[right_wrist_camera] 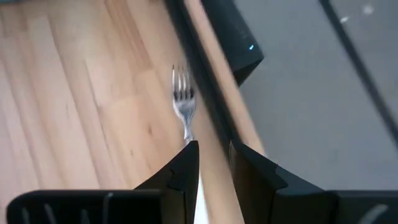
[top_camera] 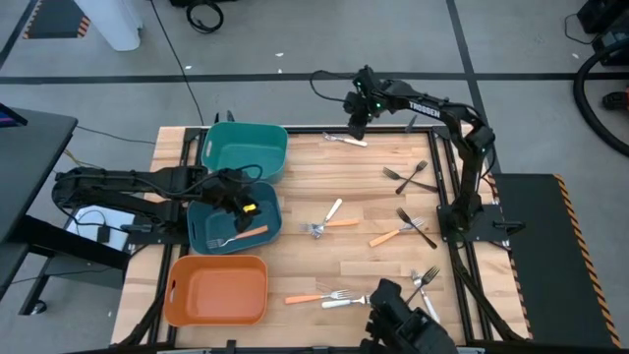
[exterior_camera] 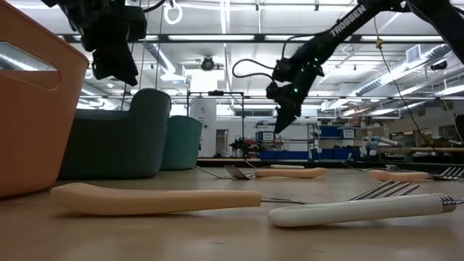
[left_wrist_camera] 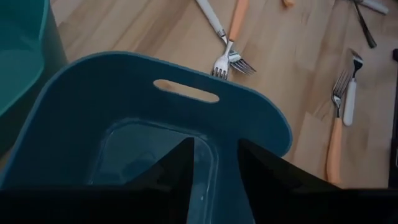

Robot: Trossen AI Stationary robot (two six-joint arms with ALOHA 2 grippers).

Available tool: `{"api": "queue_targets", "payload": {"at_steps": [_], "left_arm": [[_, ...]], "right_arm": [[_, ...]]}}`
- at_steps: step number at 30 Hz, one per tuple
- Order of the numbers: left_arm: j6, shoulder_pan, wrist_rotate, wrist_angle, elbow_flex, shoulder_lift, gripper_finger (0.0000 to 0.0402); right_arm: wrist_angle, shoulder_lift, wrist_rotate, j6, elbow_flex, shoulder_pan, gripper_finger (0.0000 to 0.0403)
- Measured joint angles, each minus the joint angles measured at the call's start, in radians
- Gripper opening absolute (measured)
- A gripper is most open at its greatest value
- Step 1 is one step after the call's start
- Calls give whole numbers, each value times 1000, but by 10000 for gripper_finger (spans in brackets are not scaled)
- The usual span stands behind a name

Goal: Sort silverware by color (type)
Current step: Put the white fork into the green bin

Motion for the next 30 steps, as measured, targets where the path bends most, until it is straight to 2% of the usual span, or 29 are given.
{"api": "queue_targets", "payload": {"at_steps": [15,19,23,26,30], "left_arm": [[0,0,-13,90,0,0,132],[0,0,-17,89,0,0,132],[0,0,-18,89,0,0,132],[1,0,-19,89,0,0,132],[1,0,-19,88,0,0,132]], "right_arm": [[-30,0,-5,38,-80,-2,95],[-31,-2,41,157,-80,9,94],[-59,-4,34,293,-69,12,95],[-44,7,29,252,-68,20,95],[-51,63,82,182,-68,39,92]]}}
